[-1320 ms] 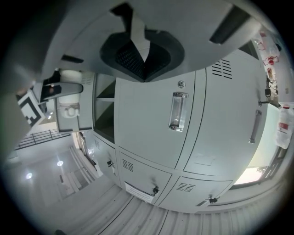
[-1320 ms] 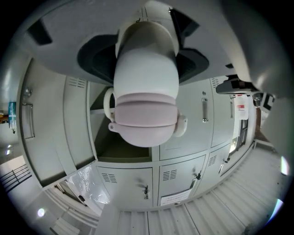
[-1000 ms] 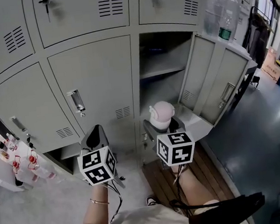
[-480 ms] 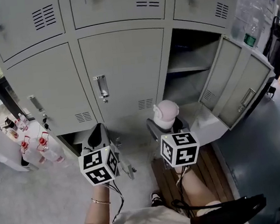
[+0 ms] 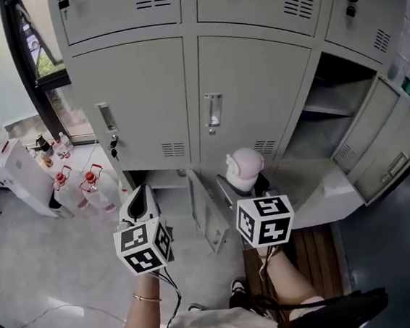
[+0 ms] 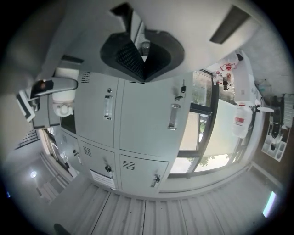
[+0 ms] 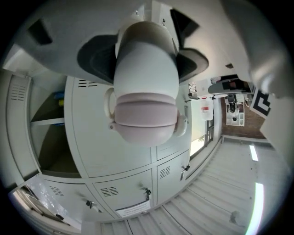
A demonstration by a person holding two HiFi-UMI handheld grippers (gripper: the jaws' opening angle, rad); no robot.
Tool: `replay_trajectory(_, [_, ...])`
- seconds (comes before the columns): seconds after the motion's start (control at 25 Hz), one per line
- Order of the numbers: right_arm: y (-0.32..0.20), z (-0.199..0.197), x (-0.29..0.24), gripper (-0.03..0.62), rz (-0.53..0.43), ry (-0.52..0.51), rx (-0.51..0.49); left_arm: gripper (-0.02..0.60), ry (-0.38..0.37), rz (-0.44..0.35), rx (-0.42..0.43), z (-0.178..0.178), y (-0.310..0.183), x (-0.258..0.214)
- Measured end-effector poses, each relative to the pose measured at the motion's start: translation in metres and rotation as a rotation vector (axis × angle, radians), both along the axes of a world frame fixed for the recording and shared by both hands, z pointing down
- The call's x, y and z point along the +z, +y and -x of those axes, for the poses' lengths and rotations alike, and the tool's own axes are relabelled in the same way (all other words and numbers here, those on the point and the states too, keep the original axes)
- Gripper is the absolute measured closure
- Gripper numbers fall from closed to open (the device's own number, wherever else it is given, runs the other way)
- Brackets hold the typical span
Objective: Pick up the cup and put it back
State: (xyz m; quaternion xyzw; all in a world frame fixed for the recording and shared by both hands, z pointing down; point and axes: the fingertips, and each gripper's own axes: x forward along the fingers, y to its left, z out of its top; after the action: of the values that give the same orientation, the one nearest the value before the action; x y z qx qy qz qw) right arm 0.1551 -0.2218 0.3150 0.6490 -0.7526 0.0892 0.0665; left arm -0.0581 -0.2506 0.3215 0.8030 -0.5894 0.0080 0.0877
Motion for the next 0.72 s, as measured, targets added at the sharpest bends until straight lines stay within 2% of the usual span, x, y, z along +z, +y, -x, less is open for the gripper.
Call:
replay_trajectory(0.2, [-0.015,0.059,0.011,0.252,0.012,-0.007,-0.088,0.578,-0.007,0.019,-0.099,0.062,0.005,0.013])
replay_trajectory(0.4, [-0.032,0.112,0.03,0.252,0.024,-0.018,-0.159,0.578,-0.008,0.034,-0.159,0.109,0.005,0.03])
replay_trajectory(0.72, [-0.044,0.167,0.067,0.252,0.036,-0.038,-0.226,0.578,0.014,0.052,-0.183,0.148,0.002,0.065])
